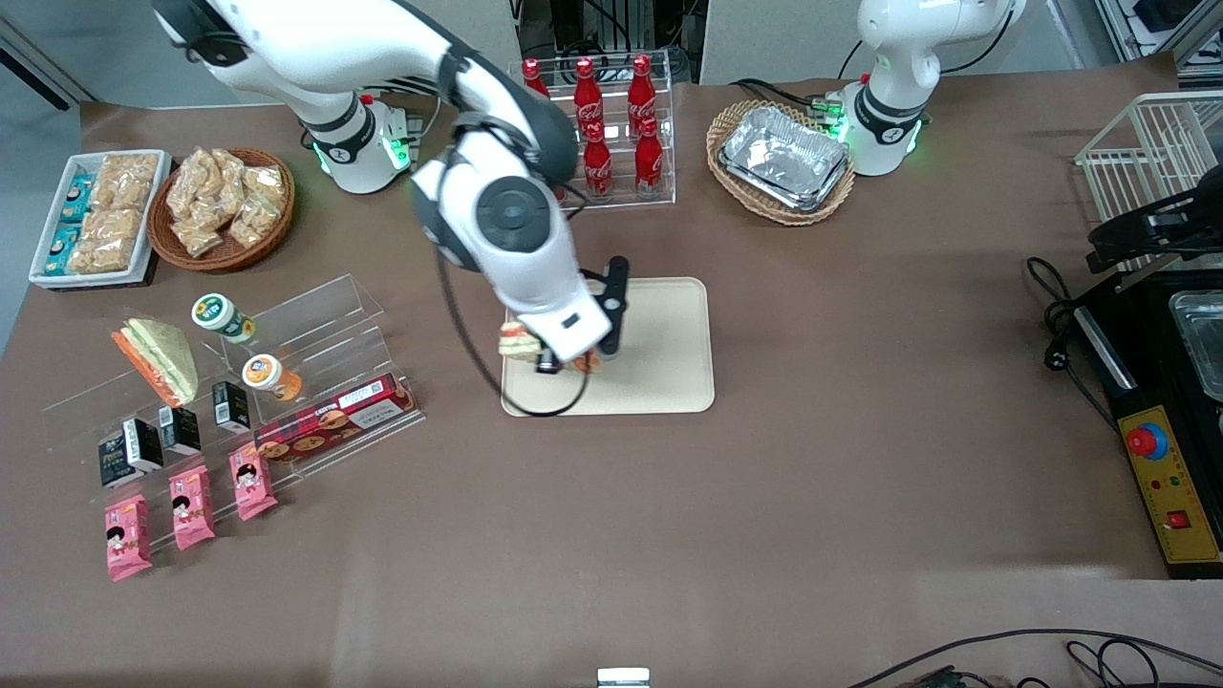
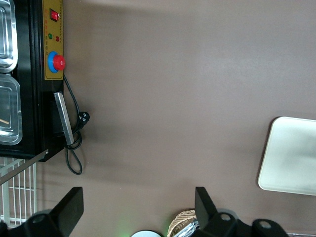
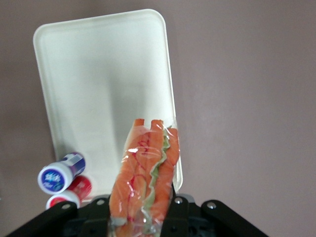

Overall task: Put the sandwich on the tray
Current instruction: 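Carry the held sandwich over the cream tray and lower it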

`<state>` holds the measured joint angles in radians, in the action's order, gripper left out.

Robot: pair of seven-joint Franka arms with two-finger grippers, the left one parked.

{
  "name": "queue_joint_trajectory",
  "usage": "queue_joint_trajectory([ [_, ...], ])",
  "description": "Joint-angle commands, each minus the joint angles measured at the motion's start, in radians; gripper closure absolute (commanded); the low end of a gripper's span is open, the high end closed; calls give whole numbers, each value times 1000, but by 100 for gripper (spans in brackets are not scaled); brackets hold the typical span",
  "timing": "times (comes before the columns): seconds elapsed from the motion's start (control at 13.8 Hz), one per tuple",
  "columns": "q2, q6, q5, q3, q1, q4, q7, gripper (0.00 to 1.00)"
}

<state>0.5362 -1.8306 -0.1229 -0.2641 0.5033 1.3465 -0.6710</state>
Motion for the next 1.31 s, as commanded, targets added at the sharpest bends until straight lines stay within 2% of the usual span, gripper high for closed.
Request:
queue_joint_trajectory([
  [0.0, 73, -82, -76, -3, 75, 0, -21, 68],
  [0.36, 159, -240, -76, -3, 83, 65, -61, 68],
  [0.58, 168, -337, -110, -1, 98, 132, -64, 68],
  [1.02, 223, -407, -152, 3, 106, 135, -39, 65],
  [1.09, 226, -409, -153, 3, 106, 135, -16, 59],
  [1.23, 231, -412, -155, 3, 106, 135, -7, 38],
])
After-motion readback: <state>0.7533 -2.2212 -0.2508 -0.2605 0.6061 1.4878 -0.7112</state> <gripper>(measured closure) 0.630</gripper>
